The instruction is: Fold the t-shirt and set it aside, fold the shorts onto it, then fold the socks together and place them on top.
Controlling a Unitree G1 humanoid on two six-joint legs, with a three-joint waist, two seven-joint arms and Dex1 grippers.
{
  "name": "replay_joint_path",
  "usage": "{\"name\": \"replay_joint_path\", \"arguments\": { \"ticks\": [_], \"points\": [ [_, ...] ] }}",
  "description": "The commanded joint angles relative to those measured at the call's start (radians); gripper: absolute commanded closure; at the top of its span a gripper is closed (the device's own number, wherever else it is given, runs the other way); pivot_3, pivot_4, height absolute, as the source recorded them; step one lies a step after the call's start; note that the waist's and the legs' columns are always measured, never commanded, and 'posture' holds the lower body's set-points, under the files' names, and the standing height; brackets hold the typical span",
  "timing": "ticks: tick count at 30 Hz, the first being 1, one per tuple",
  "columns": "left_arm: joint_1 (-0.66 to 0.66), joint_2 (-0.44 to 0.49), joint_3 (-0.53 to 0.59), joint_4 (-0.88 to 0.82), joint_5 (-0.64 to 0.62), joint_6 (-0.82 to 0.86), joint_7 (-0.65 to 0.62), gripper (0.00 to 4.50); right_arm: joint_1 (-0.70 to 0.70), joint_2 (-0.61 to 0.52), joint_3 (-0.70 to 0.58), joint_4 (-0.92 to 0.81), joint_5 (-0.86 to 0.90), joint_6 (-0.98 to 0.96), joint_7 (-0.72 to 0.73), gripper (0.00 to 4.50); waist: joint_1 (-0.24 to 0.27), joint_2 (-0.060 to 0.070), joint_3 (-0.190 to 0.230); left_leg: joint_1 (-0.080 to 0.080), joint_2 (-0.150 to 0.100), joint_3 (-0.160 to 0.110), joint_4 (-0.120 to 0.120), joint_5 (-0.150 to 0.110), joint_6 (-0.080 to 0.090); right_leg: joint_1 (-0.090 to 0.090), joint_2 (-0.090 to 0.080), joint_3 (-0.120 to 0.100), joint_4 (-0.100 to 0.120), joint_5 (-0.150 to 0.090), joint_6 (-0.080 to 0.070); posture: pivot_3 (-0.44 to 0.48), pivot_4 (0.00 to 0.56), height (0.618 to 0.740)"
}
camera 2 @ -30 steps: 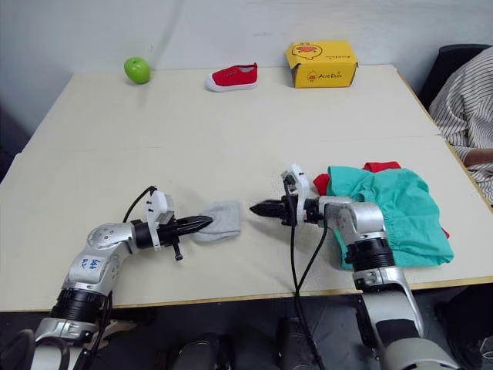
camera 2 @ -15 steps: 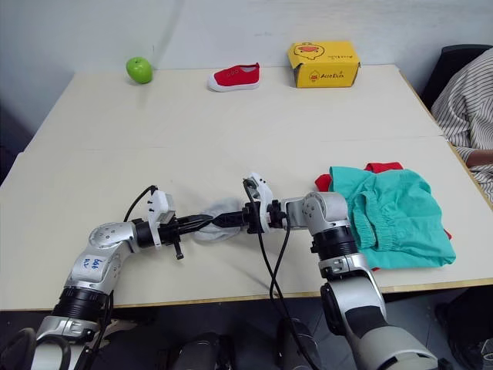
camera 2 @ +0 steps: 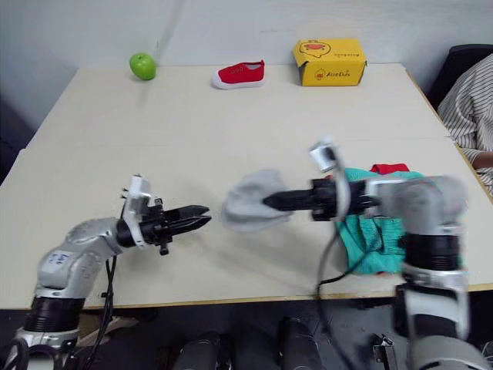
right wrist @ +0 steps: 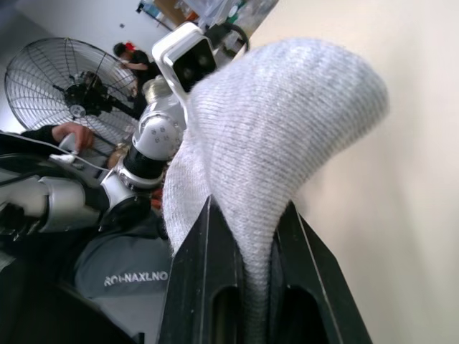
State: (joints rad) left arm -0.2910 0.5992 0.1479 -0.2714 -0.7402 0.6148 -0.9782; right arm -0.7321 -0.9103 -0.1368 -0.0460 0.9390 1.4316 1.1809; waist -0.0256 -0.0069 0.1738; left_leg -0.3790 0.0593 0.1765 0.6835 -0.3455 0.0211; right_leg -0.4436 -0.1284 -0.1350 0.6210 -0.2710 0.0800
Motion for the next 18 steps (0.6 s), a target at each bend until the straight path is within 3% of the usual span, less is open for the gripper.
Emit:
{"name": "replay_joint_path", "arguments": {
  "ticks": [1, 3, 7, 11, 14, 16, 18],
  "points": [
    [0.049, 0.017, 0.028, -0.113, -0.060, -0.012, -0.032, 1.87, 0.024, -0.258, 0.090, 0.100, -0.148, -0.221, 0.245, 4.50, -0.001, 0.000, 0.000, 0.001, -0.001, 0.000, -0.001, 0.000, 0.000, 0.000, 0.000, 0.000, -0.001, 0.000, 0.000, 0.000, 0.150, 0.740],
    [0.065, 0.017, 0.034, -0.134, -0.055, -0.039, -0.039, 1.29, 0.009, -0.352, 0.166, 0.218, -0.255, -0.349, 0.337, 4.50, -0.007, -0.003, 0.002, 0.003, -0.004, 0.004, -0.001, 0.000, -0.001, 0.001, 0.002, -0.001, -0.004, 0.000, 0.000, 0.000, 0.150, 0.740],
    [0.089, 0.005, 0.063, -0.157, -0.088, -0.059, -0.030, 0.10, -0.054, -0.395, 0.322, 0.568, -0.508, -0.676, 0.429, 4.50, -0.016, -0.005, 0.003, 0.008, -0.002, 0.007, -0.001, 0.001, -0.003, 0.002, 0.002, 0.002, -0.001, 0.000, 0.001, 0.000, 0.150, 0.740],
    [0.084, -0.024, 0.083, -0.177, -0.150, -0.046, 0.015, 0.05, -0.135, -0.296, 0.389, 0.869, -0.682, -0.923, 0.405, 4.50, -0.012, -0.003, 0.004, 0.008, 0.002, 0.009, 0.000, 0.002, -0.004, 0.001, 0.002, 0.004, 0.000, 0.000, 0.000, 0.000, 0.150, 0.740],
    [0.105, 0.004, 0.070, -0.200, -0.129, -0.054, -0.004, 0.05, -0.217, -0.195, 0.365, 1.081, -0.768, -1.047, 0.226, 4.50, -0.016, -0.003, 0.004, 0.008, 0.003, 0.012, 0.000, 0.002, -0.005, 0.000, 0.006, 0.005, 0.000, 0.000, 0.000, 0.000, 0.150, 0.740],
    [0.118, 0.019, 0.078, -0.212, -0.139, -0.047, -0.006, 0.05, -0.266, -0.181, 0.384, 1.177, -0.841, -1.095, 0.194, 4.50, -0.017, -0.002, 0.005, 0.009, 0.003, 0.012, 0.001, 0.002, -0.006, 0.000, 0.009, 0.008, 0.000, 0.000, 0.000, 0.000, 0.150, 0.740],
    [0.127, 0.036, 0.089, -0.217, -0.154, -0.036, -0.005, 0.00, -0.307, -0.187, 0.395, 1.226, -0.885, -1.103, 0.229, 3.81, -0.011, 0.001, 0.007, 0.008, 0.004, 0.012, 0.001, 0.002, -0.006, -0.001, 0.010, 0.009, 0.000, 0.000, 0.000, 0.000, 0.150, 0.740]
  ]
}}
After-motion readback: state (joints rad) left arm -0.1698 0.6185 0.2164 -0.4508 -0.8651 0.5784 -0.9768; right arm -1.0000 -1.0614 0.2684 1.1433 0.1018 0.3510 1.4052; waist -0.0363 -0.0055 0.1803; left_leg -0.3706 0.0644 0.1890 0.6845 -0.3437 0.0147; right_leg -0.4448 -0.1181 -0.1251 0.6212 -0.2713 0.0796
